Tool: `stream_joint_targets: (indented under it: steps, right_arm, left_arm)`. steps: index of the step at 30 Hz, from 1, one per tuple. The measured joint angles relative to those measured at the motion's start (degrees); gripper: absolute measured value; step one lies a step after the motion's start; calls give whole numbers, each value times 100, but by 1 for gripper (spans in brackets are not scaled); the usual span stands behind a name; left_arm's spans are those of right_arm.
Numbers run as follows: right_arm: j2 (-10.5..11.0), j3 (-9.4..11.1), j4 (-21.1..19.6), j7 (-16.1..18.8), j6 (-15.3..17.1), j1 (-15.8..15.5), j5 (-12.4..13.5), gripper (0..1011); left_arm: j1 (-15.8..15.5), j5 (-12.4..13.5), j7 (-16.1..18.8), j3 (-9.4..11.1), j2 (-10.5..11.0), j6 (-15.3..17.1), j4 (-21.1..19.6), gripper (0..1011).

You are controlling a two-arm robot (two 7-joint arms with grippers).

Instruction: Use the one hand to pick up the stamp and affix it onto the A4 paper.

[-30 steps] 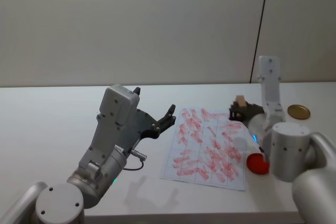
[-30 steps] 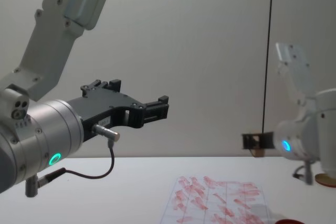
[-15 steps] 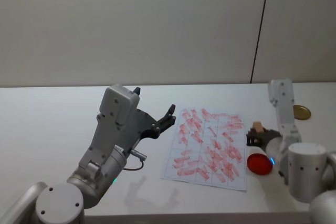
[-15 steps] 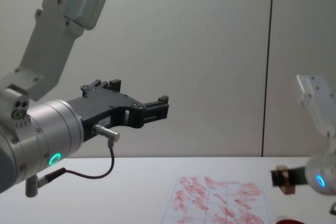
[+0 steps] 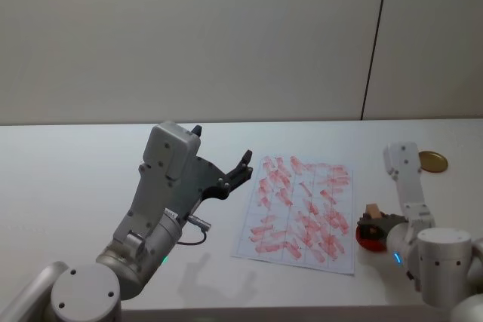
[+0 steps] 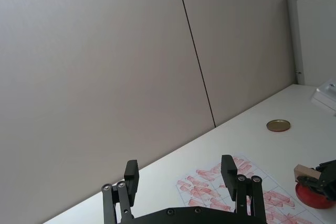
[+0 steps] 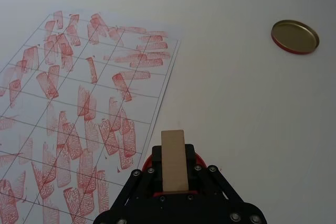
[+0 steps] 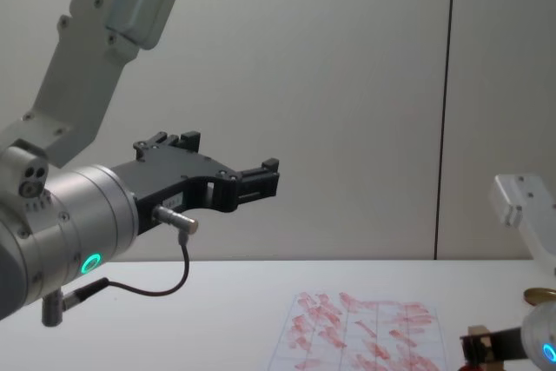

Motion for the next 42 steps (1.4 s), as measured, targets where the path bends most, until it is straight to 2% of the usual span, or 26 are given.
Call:
stream_joint_targets:
  steps: [2, 6, 12, 18, 19, 22, 23, 25, 26, 30, 35, 42]
  right_arm:
    - [0, -2, 33, 15, -5, -1, -5, 220]
    - [-3, -9, 105, 48, -28, -1, -24, 297]
    - [-14, -14, 180, 73, -97, 6, -51, 521]
    - [-18, -11, 165, 73, -193, 0, -66, 682]
    - [-17, -9, 129, 70, -220, -12, -67, 736]
    - [-12, -2, 56, 58, -267, -45, -67, 790]
    - [-8, 3, -25, 50, -297, -71, -67, 854]
    - [-2, 8, -104, 43, -333, -99, -67, 888]
    - [7, 14, -211, 33, -365, -138, -67, 936]
    - [36, 34, -467, 17, -453, -243, -58, 1001]
    - [90, 66, -837, 12, -604, -405, -41, 1001]
    - [208, 134, -1398, 55, -989, -713, -36, 1001]
  left_arm:
    - [0, 0, 0, 0, 0, 0, 0, 993]
    - [0, 0, 0, 0, 0, 0, 0, 993]
    - [0, 0, 0, 0, 0, 0, 0, 993]
    - [0, 0, 0, 0, 0, 0, 0, 993]
    - [0, 0, 0, 0, 0, 0, 0, 993]
    - [0, 0, 0, 0, 0, 0, 0, 993]
    - [0, 0, 0, 0, 0, 0, 0, 993]
    - [0, 0, 0, 0, 0, 0, 0, 993]
    - [0, 0, 0, 0, 0, 0, 0, 993]
    - [0, 0, 0, 0, 0, 0, 0, 993]
    - [0, 0, 0, 0, 0, 0, 0, 993]
    - [0, 0, 0, 0, 0, 0, 0, 993]
